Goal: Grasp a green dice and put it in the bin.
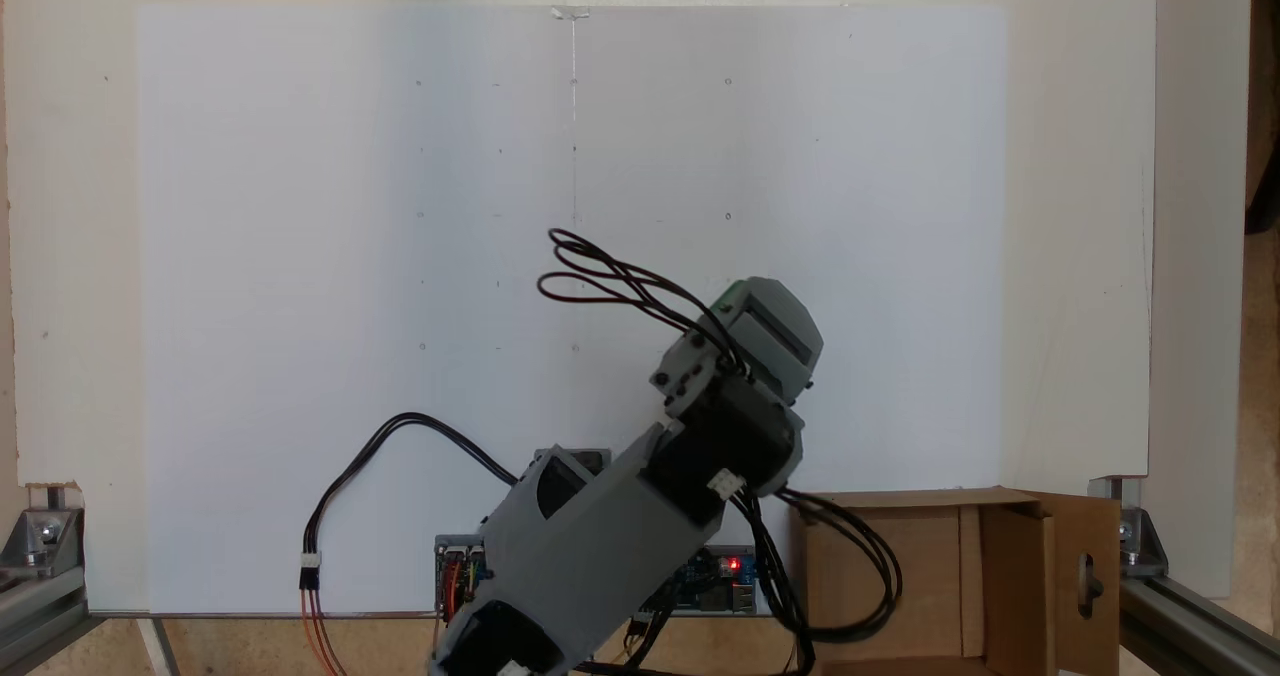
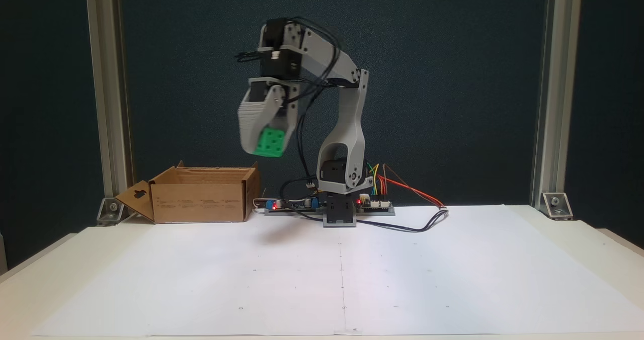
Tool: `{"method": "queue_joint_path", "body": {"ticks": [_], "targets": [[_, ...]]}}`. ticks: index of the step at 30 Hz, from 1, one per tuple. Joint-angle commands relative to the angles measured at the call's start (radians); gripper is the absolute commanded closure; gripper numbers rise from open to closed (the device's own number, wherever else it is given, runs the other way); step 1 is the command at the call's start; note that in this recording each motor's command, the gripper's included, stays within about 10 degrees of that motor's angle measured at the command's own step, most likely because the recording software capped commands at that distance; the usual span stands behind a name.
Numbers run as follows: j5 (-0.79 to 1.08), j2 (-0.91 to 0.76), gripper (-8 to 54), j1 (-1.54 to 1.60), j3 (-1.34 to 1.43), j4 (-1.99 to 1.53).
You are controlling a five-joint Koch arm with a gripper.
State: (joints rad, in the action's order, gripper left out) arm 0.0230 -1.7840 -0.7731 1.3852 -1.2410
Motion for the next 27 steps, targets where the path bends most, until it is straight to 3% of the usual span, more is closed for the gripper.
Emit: {"method": "queue_joint_path", "body": {"ticks": [1,17,27], "targets": [[0.138,-0.018,30.9,-0.133,-0.084,0.040],[0.411,0.281,30.9,-0.847,-0.298,0.169],[0.525,0.463,30.7,-1.049,-0.310,0.163]]}}
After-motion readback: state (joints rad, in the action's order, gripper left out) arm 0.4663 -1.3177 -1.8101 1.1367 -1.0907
